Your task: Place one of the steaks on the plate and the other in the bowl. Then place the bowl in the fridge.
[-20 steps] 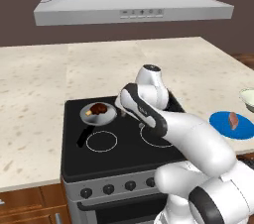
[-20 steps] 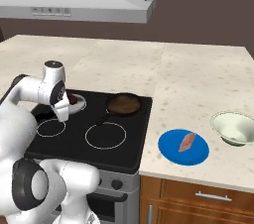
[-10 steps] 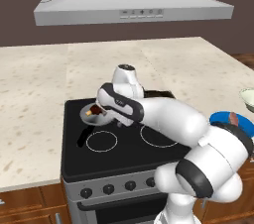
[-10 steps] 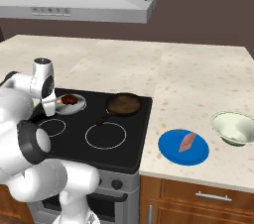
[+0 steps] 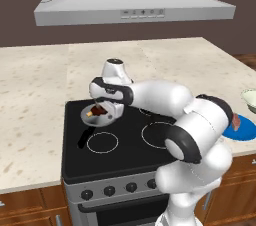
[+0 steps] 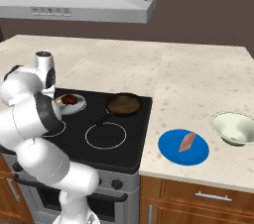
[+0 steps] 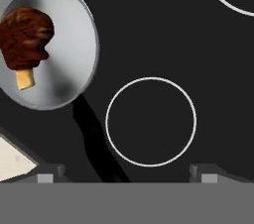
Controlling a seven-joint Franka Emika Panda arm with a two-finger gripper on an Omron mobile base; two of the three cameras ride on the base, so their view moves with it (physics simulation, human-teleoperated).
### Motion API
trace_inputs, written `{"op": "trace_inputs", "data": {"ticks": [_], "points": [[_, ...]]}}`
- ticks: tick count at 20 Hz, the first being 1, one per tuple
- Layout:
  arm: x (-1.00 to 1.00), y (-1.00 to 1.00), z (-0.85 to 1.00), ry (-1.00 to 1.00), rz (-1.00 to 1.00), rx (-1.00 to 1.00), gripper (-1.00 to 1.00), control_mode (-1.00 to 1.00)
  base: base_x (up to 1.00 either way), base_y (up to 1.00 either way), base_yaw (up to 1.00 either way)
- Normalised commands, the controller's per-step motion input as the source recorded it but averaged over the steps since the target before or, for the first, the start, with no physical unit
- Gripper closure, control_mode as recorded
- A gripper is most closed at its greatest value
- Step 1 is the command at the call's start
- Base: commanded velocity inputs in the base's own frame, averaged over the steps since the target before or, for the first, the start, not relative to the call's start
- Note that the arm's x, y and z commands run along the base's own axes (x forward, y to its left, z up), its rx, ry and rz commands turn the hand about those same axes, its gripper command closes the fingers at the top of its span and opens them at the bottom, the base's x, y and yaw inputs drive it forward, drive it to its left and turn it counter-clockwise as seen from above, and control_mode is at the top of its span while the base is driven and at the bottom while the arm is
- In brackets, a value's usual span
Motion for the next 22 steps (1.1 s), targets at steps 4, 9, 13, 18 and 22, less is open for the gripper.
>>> {"op": "trace_inputs", "data": {"ticks": [4, 9, 13, 18, 22], "points": [[0.65, 0.02, -0.16, 0.04, -0.04, -0.03, -1.00, -1.00, 0.00, 0.00, 0.00], [0.39, 0.02, -0.26, 0.01, 0.06, -0.04, -1.00, -1.00, 0.00, 0.00, 0.00], [0.35, 0.01, -0.19, 0.00, 0.16, -0.05, -1.00, -1.00, 0.00, 0.00, 0.00], [0.30, 0.00, -0.19, 0.00, 0.14, -0.03, -1.00, -1.00, 0.00, 0.00, 0.00], [0.18, 0.08, -0.24, -0.01, 0.00, -0.02, -1.00, -1.00, 0.00, 0.00, 0.00]]}}
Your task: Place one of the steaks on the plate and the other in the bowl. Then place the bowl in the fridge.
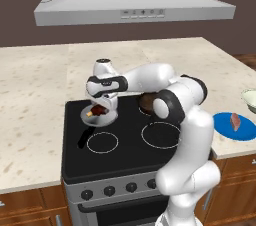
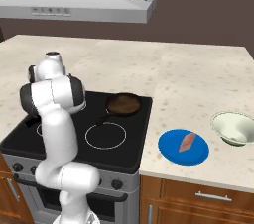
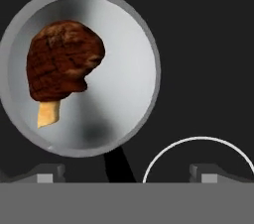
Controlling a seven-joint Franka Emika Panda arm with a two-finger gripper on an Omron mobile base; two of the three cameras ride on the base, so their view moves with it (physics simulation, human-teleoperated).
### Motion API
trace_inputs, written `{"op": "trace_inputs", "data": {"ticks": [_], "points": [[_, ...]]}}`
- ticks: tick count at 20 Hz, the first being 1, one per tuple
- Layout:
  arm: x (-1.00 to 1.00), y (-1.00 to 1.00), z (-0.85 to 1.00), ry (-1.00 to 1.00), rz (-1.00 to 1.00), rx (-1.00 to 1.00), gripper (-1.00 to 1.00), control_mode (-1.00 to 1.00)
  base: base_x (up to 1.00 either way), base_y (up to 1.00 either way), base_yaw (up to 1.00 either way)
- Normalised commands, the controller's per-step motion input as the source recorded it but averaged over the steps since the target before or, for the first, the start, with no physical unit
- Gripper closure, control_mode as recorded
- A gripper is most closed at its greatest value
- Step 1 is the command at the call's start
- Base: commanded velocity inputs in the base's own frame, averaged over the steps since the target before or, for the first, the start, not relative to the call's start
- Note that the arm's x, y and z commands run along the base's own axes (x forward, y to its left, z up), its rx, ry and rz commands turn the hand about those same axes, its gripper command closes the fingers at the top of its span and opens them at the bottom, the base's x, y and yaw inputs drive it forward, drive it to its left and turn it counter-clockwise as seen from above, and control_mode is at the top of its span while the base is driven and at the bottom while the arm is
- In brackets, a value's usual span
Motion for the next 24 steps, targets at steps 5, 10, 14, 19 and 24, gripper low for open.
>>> {"op": "trace_inputs", "data": {"ticks": [5, 10, 14, 19, 24], "points": [[0.42, 0.24, -0.14, 0.00, -0.04, -0.01, -1.00, -1.00, 0.00, 0.00, 0.00], [0.39, 0.14, -0.08, 0.00, -0.05, 0.00, -1.00, -1.00, 0.00, 0.00, 0.00], [0.28, 0.00, -0.13, 0.00, -0.03, 0.00, -1.00, -1.00, 0.00, 0.00, 0.00], [0.12, 0.00, -0.21, 0.00, -0.03, -0.01, -1.00, -1.00, 0.00, 0.00, 0.00], [0.09, 0.00, -0.22, 0.00, -0.02, -0.01, -1.00, -1.00, 0.00, 0.00, 0.00]]}}
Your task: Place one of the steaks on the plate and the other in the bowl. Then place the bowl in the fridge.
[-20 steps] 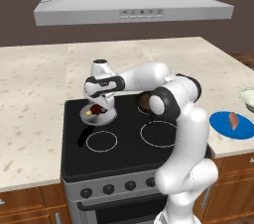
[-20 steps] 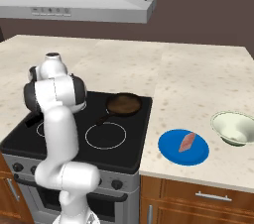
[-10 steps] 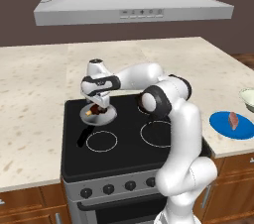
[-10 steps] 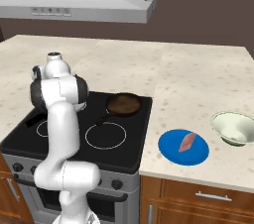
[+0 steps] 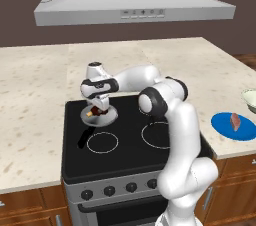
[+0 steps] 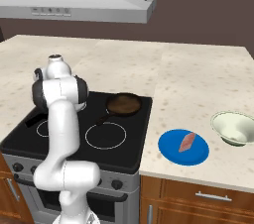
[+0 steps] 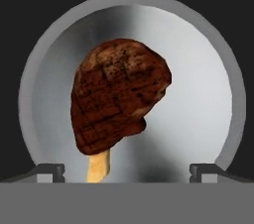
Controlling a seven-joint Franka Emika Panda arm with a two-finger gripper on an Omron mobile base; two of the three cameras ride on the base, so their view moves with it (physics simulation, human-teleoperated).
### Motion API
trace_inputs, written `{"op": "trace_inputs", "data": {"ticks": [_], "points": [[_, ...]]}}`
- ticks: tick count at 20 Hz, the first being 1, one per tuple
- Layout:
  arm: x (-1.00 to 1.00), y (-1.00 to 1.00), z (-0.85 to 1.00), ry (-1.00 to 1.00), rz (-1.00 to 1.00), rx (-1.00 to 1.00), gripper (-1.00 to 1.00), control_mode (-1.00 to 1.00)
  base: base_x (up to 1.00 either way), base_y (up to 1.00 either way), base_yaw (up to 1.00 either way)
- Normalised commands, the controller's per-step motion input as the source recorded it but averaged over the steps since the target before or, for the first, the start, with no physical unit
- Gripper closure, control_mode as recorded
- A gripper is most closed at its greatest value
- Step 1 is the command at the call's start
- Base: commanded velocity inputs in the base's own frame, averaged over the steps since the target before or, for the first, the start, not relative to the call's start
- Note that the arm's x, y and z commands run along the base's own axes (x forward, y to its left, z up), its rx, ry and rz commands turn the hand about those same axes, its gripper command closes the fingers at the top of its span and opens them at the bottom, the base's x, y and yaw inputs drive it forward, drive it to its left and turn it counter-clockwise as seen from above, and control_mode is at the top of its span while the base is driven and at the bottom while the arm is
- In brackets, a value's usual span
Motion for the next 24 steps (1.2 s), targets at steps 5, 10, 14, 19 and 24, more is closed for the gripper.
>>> {"op": "trace_inputs", "data": {"ticks": [5, 10, 14, 19, 24], "points": [[0.15, 0.00, -0.16, 0.00, -0.01, 0.00, -1.00, -1.00, 0.00, 0.00, 0.00], [0.21, 0.01, -0.22, 0.01, 0.00, -0.01, -1.00, -1.00, 0.00, 0.00, 0.00], [0.18, 0.06, -0.25, 0.03, 0.00, -0.02, -1.00, -1.00, 0.00, 0.00, 0.00], [0.10, 0.06, -0.25, 0.04, 0.00, -0.03, -1.00, -1.00, 0.00, 0.00, 0.00], [0.01, 0.01, -0.29, 0.04, 0.00, -0.02, -1.00, -1.00, 0.00, 0.00, 0.00]]}}
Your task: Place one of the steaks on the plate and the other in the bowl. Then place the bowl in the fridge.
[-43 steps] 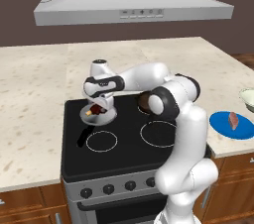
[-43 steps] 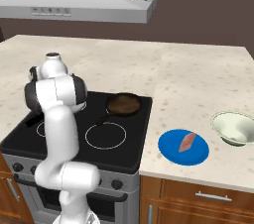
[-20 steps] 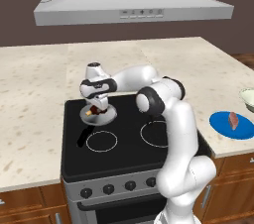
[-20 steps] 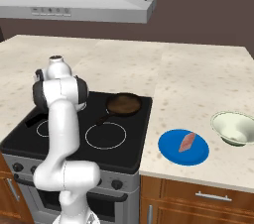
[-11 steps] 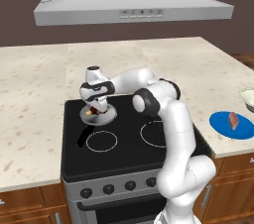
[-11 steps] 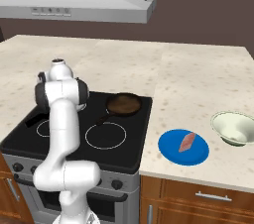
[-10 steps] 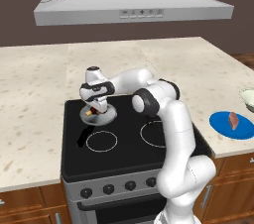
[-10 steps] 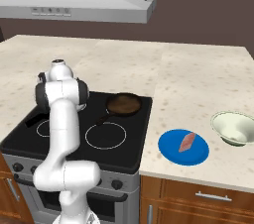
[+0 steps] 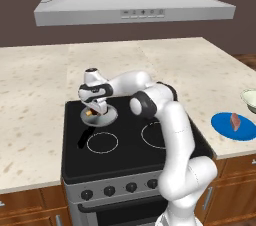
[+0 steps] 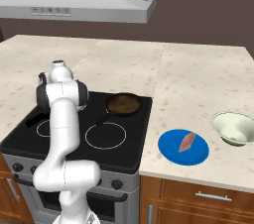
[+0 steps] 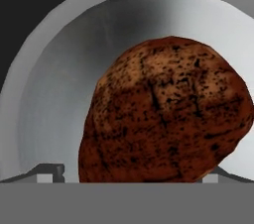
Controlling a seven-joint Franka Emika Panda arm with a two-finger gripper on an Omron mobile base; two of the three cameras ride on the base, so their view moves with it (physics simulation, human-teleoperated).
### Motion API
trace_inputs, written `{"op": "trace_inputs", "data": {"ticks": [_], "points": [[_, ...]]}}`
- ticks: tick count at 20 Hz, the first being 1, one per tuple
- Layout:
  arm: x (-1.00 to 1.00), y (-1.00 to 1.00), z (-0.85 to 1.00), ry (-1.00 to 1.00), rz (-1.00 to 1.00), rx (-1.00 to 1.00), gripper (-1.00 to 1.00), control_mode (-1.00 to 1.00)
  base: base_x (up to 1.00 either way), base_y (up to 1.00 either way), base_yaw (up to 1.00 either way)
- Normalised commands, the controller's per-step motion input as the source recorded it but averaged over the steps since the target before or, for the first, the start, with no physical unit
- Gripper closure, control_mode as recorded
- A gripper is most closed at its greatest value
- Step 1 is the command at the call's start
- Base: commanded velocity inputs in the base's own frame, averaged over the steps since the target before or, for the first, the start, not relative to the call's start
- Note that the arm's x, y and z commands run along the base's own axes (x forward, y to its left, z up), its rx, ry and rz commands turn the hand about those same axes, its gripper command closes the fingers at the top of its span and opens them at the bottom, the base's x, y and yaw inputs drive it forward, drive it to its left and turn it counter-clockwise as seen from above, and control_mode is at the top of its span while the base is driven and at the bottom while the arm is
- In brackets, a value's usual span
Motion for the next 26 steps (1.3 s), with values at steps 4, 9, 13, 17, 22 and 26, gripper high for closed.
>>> {"op": "trace_inputs", "data": {"ticks": [4, 9, 13, 17, 22, 26], "points": [[0.00, 0.01, -0.41, 0.01, 0.00, -0.04, 1.00, -1.00, 0.00, 0.00, 0.00], [0.00, 0.00, -0.08, -0.01, 0.00, -0.01, 1.00, -1.00, 0.00, 0.00, 0.00], [-0.26, -0.03, 0.03, -0.06, 0.00, 0.00, 1.00, -1.00, 0.00, 0.00, 0.00], [-0.60, -0.26, 0.55, -0.15, 0.00, 0.04, 1.00, -1.00, 0.00, 0.00, 0.00], [-0.67, -0.48, 0.74, -0.14, 0.00, 0.06, 1.00, -1.00, 0.00, 0.00, 0.00], [-0.93, -0.67, 0.49, -0.15, 0.00, 0.03, 1.00, -1.00, 0.00, 0.00, 0.00]]}}
